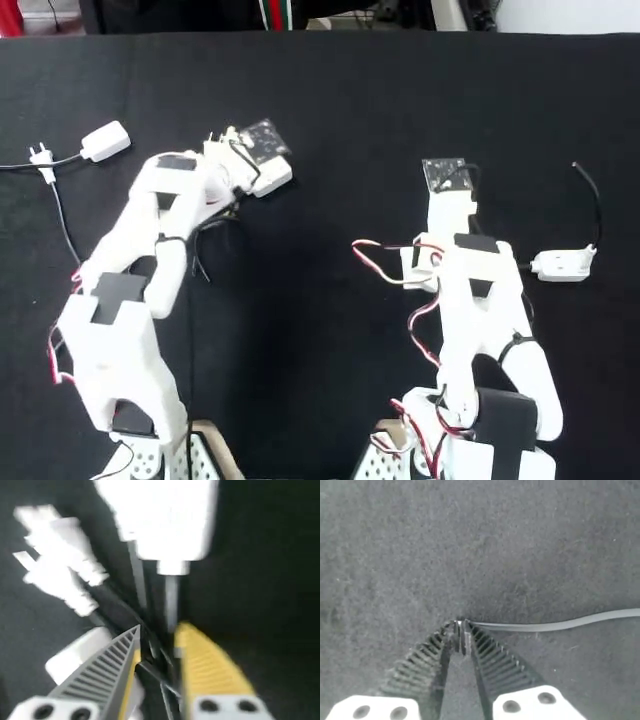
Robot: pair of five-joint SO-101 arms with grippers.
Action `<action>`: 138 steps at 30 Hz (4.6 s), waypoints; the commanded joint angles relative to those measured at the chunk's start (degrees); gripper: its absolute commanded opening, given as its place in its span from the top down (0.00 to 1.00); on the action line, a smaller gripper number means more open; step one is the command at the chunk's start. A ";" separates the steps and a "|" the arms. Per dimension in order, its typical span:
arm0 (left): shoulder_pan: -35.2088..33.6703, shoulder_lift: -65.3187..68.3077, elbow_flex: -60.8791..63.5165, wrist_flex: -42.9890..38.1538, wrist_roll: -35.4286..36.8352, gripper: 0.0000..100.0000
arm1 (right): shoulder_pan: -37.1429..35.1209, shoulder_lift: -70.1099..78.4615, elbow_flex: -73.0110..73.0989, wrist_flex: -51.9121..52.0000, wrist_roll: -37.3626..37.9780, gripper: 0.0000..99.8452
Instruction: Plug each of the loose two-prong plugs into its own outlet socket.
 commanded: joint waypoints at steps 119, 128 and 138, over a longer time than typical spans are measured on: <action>-30.64 -125.45 82.86 30.77 16.09 0.87 | -32.62 87.43 -145.71 55.12 -43.25 0.99; -30.55 -125.45 83.21 30.59 16.09 0.87 | -24.88 78.64 -141.14 55.21 -38.15 0.99; -30.55 -125.45 83.30 30.77 14.24 0.87 | -22.24 46.46 -115.47 55.12 -15.30 0.99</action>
